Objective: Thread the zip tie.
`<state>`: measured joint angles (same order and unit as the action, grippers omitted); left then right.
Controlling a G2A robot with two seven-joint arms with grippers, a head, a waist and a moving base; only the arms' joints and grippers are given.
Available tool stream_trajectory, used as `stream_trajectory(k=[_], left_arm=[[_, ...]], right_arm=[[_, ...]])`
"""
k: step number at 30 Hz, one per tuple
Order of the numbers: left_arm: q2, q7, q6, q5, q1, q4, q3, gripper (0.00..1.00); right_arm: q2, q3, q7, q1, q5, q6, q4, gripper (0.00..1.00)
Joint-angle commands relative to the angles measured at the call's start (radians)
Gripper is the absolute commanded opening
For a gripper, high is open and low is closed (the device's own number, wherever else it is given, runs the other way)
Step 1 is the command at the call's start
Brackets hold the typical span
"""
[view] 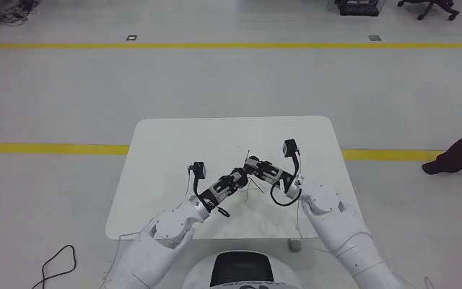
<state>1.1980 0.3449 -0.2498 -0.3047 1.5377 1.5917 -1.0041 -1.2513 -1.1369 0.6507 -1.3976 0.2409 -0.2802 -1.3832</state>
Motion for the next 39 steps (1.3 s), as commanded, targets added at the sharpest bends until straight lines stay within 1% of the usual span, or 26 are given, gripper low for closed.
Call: stream_trajectory(k=[1,6,13,15,17,20,28,31,36,39], left_arm=[[0.000,-0.002,-0.004,0.000,-0.001,-0.003,0.000,0.04],[0.000,-0.004,-0.005,-0.005,-0.004,-0.007,0.002,0.03],[-0.001,-0.008,-0.004,-0.008,-0.006,-0.010,0.004,0.05],[-0.001,-0.010,-0.004,-0.010,-0.007,-0.012,0.004,0.08],[-0.002,-0.012,-0.004,-0.012,-0.008,-0.012,0.005,0.08],[-0.002,-0.014,-0.003,-0.013,-0.008,-0.012,0.006,0.11],[-0.003,-0.018,-0.001,-0.015,-0.010,-0.013,0.008,0.11],[-0.003,-0.019,0.000,-0.016,-0.010,-0.014,0.008,0.13],[-0.004,-0.020,0.003,-0.016,-0.012,-0.015,0.009,0.12],[-0.004,-0.022,0.004,-0.018,-0.013,-0.016,0.010,0.09]], right_arm=[[0.000,0.001,0.002,0.001,0.000,0.000,0.001,0.00],[0.001,0.002,0.008,0.004,0.003,0.000,0.003,0.00],[0.002,0.005,0.012,0.006,0.009,-0.008,0.007,0.00],[0.003,0.006,0.012,0.006,0.009,-0.009,0.007,0.00],[0.003,0.006,0.012,0.007,0.009,-0.009,0.007,0.00],[0.004,0.007,0.013,0.007,0.009,-0.009,0.007,0.00],[0.005,0.010,0.016,0.008,0.008,-0.006,0.007,0.00],[0.006,0.012,0.017,0.009,0.006,-0.005,0.007,0.00],[0.007,0.015,0.019,0.010,0.005,-0.004,0.007,0.00],[0.007,0.016,0.020,0.010,0.004,-0.004,0.007,0.00]])
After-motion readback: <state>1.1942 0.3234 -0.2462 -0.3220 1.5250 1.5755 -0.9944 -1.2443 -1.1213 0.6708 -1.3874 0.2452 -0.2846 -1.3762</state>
